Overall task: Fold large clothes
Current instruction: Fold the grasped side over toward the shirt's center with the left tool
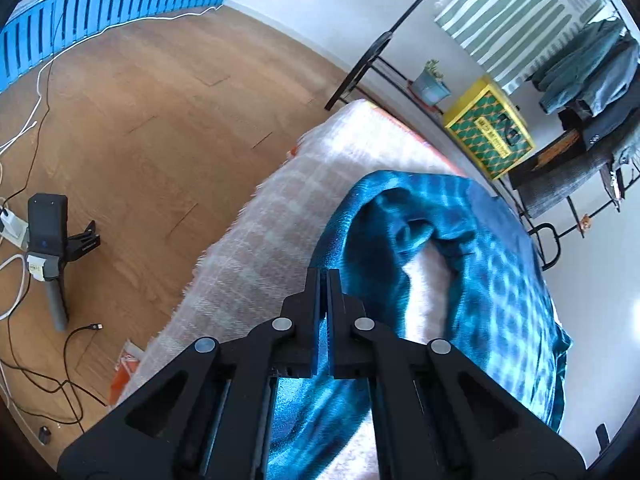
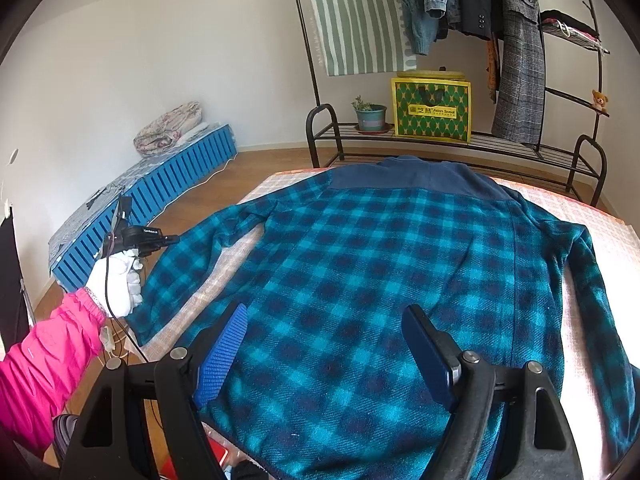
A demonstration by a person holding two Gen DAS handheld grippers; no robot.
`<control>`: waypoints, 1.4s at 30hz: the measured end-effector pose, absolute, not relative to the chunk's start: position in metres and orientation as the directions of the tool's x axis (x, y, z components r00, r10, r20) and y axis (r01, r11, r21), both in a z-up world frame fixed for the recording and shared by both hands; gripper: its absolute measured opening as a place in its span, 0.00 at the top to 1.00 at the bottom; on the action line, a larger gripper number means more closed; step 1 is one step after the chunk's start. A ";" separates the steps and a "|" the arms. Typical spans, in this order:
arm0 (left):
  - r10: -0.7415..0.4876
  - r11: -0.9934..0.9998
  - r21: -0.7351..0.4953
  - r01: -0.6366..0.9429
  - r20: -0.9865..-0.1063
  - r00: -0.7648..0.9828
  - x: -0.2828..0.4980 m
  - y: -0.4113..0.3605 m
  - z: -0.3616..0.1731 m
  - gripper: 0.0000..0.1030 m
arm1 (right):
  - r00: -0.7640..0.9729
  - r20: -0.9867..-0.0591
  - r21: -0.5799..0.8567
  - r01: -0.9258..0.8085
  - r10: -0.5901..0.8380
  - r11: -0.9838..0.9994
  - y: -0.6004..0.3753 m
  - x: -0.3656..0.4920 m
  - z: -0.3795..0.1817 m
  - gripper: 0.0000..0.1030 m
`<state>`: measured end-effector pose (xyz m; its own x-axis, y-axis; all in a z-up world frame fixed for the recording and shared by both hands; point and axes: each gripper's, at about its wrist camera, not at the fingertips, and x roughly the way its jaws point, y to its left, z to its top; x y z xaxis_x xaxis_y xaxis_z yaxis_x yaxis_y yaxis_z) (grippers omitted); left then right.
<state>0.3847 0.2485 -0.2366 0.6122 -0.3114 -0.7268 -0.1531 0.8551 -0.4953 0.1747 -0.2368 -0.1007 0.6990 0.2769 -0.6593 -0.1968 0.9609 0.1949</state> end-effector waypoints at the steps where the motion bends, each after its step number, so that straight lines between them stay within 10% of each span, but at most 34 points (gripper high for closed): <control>1: -0.320 0.860 -0.495 -0.125 -0.714 0.623 0.380 0.242 -0.226 1.00 | 0.693 -0.662 0.203 -0.200 0.285 0.958 -0.237 0.175 -0.102 0.21; 12: -0.470 0.876 -0.420 0.238 -0.629 0.619 0.314 0.101 -0.143 1.00 | 0.621 -0.637 0.344 -0.300 0.456 0.890 -0.247 0.231 -0.103 0.39; 18: -0.484 0.871 -0.328 0.366 -0.703 0.521 0.276 0.019 -0.165 1.00 | 0.478 -0.635 0.545 -0.279 0.607 0.790 -0.244 0.313 -0.145 0.62; 26: -0.448 0.863 -0.257 0.435 -0.788 0.423 0.255 -0.034 -0.208 1.00 | 0.370 -0.732 0.513 -0.255 0.572 0.820 -0.198 0.346 -0.203 0.64; 32: -0.471 0.860 -0.297 0.414 -0.774 0.423 0.235 -0.007 -0.188 0.71 | 0.368 -0.748 0.504 -0.226 0.552 0.834 -0.201 0.335 -0.204 0.63; 35: -0.446 0.894 -0.329 0.305 -0.719 0.533 0.232 0.047 -0.162 0.39 | 0.373 -0.739 0.508 -0.239 0.561 0.828 -0.206 0.322 -0.200 0.63; 42: -0.253 0.934 -0.347 -0.078 -0.802 0.541 0.287 0.170 -0.203 0.36 | 0.355 -0.744 0.499 -0.268 0.566 0.824 -0.199 0.286 -0.201 0.63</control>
<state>0.2872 0.1695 -0.2029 0.5413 -0.2527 -0.8019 -0.0784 0.9345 -0.3473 0.2863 -0.1995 -0.2013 0.3553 0.5662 -0.7437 -0.2678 0.8240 0.4994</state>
